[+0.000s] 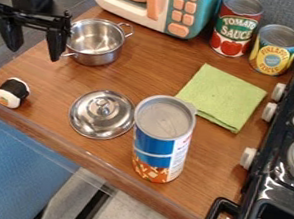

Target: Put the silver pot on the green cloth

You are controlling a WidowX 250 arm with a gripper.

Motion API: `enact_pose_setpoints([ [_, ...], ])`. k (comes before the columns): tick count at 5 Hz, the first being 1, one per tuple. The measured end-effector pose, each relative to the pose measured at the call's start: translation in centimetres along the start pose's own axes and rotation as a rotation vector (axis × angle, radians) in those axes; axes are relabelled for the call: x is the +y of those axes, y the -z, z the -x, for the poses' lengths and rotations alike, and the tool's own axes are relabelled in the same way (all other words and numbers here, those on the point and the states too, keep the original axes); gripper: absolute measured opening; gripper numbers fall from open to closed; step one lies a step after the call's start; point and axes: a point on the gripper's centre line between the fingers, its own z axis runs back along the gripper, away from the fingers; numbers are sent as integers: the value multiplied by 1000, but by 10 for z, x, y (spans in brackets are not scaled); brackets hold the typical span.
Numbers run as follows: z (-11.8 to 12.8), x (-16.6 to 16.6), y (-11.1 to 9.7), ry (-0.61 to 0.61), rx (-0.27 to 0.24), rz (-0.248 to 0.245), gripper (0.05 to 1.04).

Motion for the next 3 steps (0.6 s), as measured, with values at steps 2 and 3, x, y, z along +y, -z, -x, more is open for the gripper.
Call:
enact_pose_setpoints([
  [2, -23, -20, 16, 35, 12, 17, 1001],
  [3, -51, -39, 25, 86, -21, 17, 1001],
])
